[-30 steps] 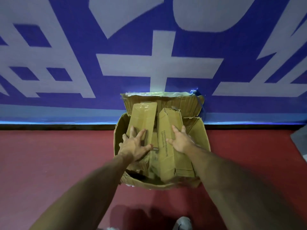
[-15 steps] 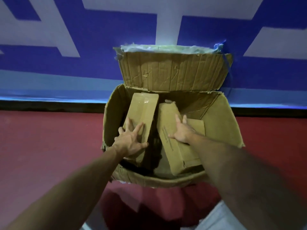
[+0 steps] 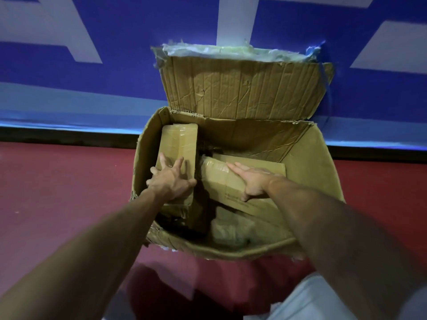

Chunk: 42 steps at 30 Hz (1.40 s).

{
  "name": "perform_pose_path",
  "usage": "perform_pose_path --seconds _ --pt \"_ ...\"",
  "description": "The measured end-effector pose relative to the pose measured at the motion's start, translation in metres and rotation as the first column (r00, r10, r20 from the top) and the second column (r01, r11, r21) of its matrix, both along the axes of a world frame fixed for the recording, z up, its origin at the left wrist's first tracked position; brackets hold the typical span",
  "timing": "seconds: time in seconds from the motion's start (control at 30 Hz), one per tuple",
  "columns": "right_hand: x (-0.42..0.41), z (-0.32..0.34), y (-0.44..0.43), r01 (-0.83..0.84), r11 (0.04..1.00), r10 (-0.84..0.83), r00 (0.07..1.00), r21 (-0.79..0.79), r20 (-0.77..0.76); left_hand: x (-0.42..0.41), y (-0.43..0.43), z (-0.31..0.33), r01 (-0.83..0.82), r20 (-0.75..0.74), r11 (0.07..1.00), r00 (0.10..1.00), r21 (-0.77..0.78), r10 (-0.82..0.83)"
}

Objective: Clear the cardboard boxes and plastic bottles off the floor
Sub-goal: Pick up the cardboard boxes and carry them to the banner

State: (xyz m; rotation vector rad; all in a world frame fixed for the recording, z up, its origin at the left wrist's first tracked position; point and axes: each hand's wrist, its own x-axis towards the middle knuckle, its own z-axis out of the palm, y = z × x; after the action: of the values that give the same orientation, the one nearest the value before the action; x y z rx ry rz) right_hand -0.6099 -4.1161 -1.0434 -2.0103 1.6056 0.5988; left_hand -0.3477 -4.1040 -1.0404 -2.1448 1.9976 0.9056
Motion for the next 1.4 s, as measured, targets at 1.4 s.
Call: perform_pose_path --seconds 1.4 --pt "-0.073 0.016 0.004 -0.21 0.976 0.209 0.978 -0.063 -0.026 -0.091 -0.015 0.037 0.808 0.093 0.585 0.579 0.072 -0.81"
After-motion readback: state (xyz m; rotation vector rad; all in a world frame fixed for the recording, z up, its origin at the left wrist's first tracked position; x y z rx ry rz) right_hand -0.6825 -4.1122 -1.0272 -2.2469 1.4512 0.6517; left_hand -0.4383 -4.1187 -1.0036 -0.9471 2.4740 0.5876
